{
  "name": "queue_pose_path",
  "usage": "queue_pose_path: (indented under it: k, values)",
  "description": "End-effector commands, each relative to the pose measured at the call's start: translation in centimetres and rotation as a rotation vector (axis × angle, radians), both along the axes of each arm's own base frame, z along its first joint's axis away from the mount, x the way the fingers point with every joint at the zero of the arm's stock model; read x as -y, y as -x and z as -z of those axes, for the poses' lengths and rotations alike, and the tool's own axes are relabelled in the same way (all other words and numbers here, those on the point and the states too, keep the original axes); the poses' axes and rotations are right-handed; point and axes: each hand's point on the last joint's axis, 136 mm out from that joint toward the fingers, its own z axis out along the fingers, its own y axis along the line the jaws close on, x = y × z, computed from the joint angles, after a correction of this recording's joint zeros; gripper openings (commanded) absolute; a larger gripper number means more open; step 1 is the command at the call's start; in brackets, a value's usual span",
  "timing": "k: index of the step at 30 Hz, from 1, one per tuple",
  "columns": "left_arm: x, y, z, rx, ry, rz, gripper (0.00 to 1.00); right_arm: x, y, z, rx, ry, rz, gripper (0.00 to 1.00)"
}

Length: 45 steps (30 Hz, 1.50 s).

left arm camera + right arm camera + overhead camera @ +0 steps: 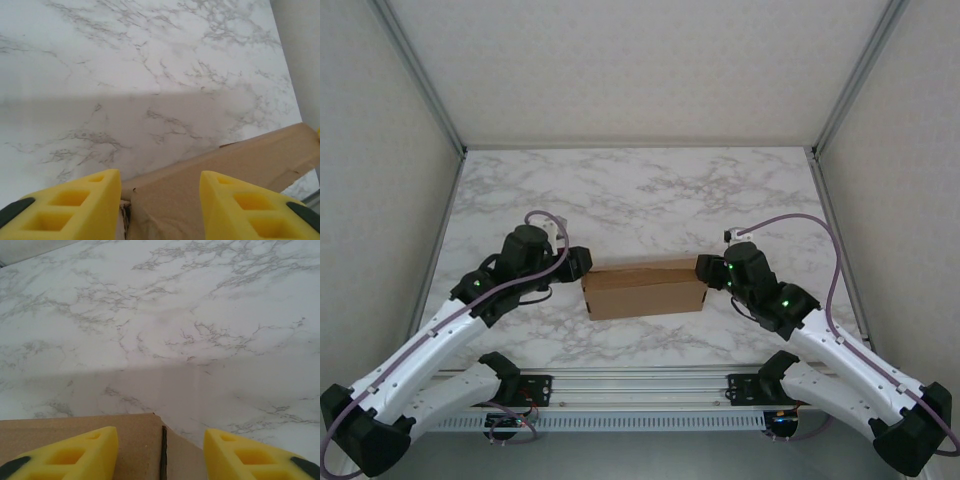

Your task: Fold the paper box

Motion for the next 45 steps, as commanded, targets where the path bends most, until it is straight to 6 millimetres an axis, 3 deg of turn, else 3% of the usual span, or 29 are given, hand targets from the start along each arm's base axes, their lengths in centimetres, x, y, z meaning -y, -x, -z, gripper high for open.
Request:
queue_pose_path:
  k: [1,7,10,13,16,19,27,37,43,45]
  values:
    - [-1.3,-0.2,-2.1,0.099,-0.019,-0.031,0.46,1.2,0.5,0.1,-0.019,0.127,-0.018,0.6]
    - [-1.8,1.4,-4.8,0.22,-0.079,0.067,0.48,-1.1,1.0,-3.7,0.067,0.172,-0.249,0.69]
    - [-1.0,2.2,-4.6,0.189,-0.06,0.125,0.49,-1.9,1.8,-5.4,0.121,0.182,-0.354,0.7]
    - [-0.7,2.4,-2.9,0.111,-0.071,0.14,0.49,-1.6,2.0,-6.2,0.143,0.212,-0.375,0.72]
    - [-0.3,2.6,-0.5,0.03,-0.086,0.159,0.54,-1.2,2.3,-5.9,0.118,0.231,-0.384,0.74]
    - [-0.2,2.4,0.9,-0.013,-0.105,0.155,0.52,-1.0,2.7,-5.4,0.095,0.216,-0.378,0.73]
    - [0.9,2.2,2.3,-0.056,-0.101,0.205,0.39,-0.7,3.4,-3.8,0.048,0.192,-0.358,0.7]
    - [0.4,1.0,4.6,-0.126,-0.141,0.162,0.35,0.2,3.3,-2.5,-0.001,0.195,-0.294,0.66]
    - [0.5,0.2,3.8,-0.107,-0.137,0.154,0.12,0.3,3.4,-1.8,-0.019,0.188,-0.284,0.64]
    - [0.6,0.1,3.7,-0.112,-0.134,0.16,0.08,0.3,3.4,-1.6,-0.024,0.186,-0.281,0.64]
